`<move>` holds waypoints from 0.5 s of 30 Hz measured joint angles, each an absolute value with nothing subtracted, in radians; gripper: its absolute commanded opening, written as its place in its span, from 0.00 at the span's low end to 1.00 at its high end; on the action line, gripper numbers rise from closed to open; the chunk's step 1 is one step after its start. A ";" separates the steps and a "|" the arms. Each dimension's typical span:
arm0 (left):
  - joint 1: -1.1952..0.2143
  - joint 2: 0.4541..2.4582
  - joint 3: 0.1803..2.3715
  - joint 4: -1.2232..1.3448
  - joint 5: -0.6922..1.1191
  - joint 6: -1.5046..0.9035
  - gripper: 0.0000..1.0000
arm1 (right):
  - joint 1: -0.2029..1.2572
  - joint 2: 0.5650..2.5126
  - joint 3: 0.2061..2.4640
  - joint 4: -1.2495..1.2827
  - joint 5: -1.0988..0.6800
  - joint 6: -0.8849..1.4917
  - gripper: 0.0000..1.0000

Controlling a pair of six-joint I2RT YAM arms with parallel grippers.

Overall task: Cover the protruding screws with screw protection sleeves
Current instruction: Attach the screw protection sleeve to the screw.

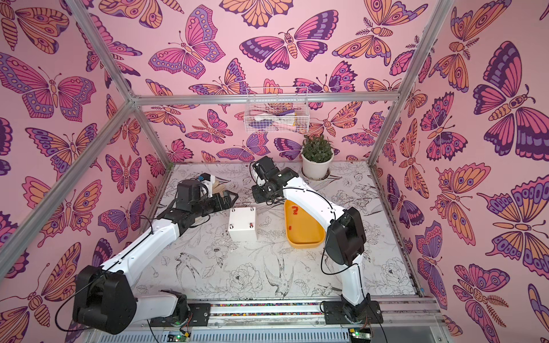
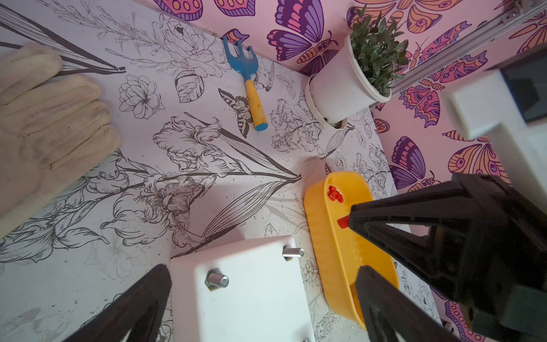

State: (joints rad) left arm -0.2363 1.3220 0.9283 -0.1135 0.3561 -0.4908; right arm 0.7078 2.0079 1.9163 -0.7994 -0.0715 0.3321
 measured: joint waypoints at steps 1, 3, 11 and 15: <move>-0.236 1.326 0.928 -0.109 0.358 -0.490 1.00 | 0.710 2.011 1.919 -0.800 -0.072 0.332 0.12; -0.233 1.332 0.928 -0.104 0.361 -0.490 1.00 | 0.710 2.016 1.920 -0.801 -0.073 0.332 0.12; -0.229 1.344 0.928 -0.100 0.375 -0.490 1.00 | 0.712 2.020 1.928 -0.802 -0.083 0.332 0.13; -0.229 1.344 0.928 -0.098 0.376 -0.490 1.00 | 0.718 2.036 1.946 -0.804 -0.091 0.332 0.13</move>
State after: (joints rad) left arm -0.2291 1.3441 0.9283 -0.0978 0.3763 -0.4904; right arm 0.7177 2.0357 1.9461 -0.8040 -0.0906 0.3325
